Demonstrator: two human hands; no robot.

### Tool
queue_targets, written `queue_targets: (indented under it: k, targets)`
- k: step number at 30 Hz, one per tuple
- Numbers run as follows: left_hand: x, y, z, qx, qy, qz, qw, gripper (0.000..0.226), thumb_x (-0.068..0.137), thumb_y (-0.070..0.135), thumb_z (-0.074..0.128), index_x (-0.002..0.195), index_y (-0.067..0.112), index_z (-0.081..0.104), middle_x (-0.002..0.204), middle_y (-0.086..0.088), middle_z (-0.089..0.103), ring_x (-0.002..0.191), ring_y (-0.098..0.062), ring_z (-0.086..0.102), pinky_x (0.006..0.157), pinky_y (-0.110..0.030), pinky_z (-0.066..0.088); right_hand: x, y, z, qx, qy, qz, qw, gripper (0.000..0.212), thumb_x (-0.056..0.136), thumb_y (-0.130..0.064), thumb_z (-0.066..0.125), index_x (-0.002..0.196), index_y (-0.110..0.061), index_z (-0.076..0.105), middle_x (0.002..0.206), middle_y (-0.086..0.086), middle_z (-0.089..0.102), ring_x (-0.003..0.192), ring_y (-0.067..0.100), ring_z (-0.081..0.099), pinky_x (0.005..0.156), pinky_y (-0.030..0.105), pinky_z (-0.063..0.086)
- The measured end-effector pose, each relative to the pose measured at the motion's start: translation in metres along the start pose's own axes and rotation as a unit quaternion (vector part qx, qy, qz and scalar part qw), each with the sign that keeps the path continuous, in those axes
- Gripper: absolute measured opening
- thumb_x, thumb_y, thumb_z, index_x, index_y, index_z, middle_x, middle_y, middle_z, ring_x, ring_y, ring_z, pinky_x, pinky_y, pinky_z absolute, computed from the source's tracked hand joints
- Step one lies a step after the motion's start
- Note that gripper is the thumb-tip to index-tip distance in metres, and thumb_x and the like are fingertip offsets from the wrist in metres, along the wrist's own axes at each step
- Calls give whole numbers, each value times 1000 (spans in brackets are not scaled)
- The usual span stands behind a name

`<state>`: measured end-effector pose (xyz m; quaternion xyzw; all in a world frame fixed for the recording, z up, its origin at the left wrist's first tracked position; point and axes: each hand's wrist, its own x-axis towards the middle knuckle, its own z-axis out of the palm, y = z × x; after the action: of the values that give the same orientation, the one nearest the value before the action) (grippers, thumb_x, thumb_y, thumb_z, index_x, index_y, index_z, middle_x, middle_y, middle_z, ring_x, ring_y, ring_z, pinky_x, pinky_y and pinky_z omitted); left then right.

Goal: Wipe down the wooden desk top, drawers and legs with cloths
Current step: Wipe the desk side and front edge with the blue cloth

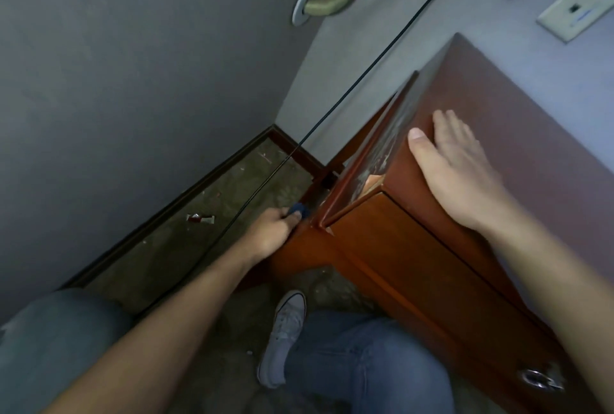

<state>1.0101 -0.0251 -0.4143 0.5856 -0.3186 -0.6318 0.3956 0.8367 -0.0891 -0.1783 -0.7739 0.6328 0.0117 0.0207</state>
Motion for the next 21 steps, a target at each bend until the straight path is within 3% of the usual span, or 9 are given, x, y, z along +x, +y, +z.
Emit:
queue_targets:
  k: [3, 5, 7, 8, 11, 14, 18, 21]
  targets:
    - [-26, 20, -7, -36, -6, 54, 998, 23, 109, 30, 49, 119, 23, 68, 118, -11, 73, 111, -25, 68, 113, -48, 44, 1, -2, 1, 3, -2, -8, 1000, 74, 105, -63, 16, 164, -22, 4, 172, 0, -3, 158, 14, -3, 127, 38, -1]
    - [-48, 28, -11, -54, -24, 132, 990, 24, 108, 21, 48, 127, 28, 62, 138, -8, 63, 119, -12, 61, 113, -30, 39, 1, -1, 3, 1, 3, -13, 1000, 74, 105, -63, 16, 165, -22, 5, 172, 0, -2, 158, 15, -3, 127, 39, 0]
    - [-78, 40, -14, 31, -39, 262, 964, 36, 98, 18, 48, 127, 36, 57, 143, 10, 56, 122, 12, 52, 107, -11, 33, 1, -1, 2, -4, 8, -15, 1000, 73, 105, -63, 16, 165, -21, 5, 172, 1, -2, 158, 16, -2, 127, 40, 0]
    - [-88, 46, -12, 73, -31, 277, 958, 43, 94, 19, 45, 133, 35, 55, 145, 18, 51, 129, 16, 46, 109, -7, 30, 1, -1, 3, -8, 10, -17, 1000, 74, 105, -63, 16, 164, -21, 5, 172, 2, -2, 158, 17, -2, 127, 40, 0]
    - [-86, 27, -20, 167, -15, 302, 938, 50, 100, 29, 43, 149, 26, 51, 153, 17, 46, 144, 2, 37, 123, -26, 28, 3, -2, 3, -15, 12, -20, 1000, 74, 105, -62, 15, 164, -18, 5, 172, 5, -1, 158, 20, -1, 128, 43, 2]
    - [-54, 35, -19, 164, -34, 253, 953, 44, 106, 29, 44, 149, 25, 52, 149, 10, 52, 141, -7, 44, 122, -44, 32, 6, -3, 4, -18, 20, -23, 999, 74, 106, -60, 17, 164, -15, 8, 171, 9, 3, 158, 22, 1, 128, 47, 5]
    - [-9, 70, -9, 172, -77, 185, 965, 39, 110, 15, 43, 146, 23, 55, 135, 2, 66, 128, -13, 59, 116, -44, 43, 9, -5, 3, -15, 31, -21, 999, 72, 105, -57, 21, 163, -14, 14, 170, 9, 10, 157, 22, 5, 127, 50, 10]
    - [-6, 79, 1, 160, -49, 181, 969, 38, 110, 13, 43, 145, 18, 56, 134, 1, 67, 123, -9, 60, 113, -35, 45, 6, -8, 1, -2, 38, -19, 999, 72, 105, -57, 24, 163, -15, 17, 170, 10, 13, 157, 22, 8, 126, 49, 10]
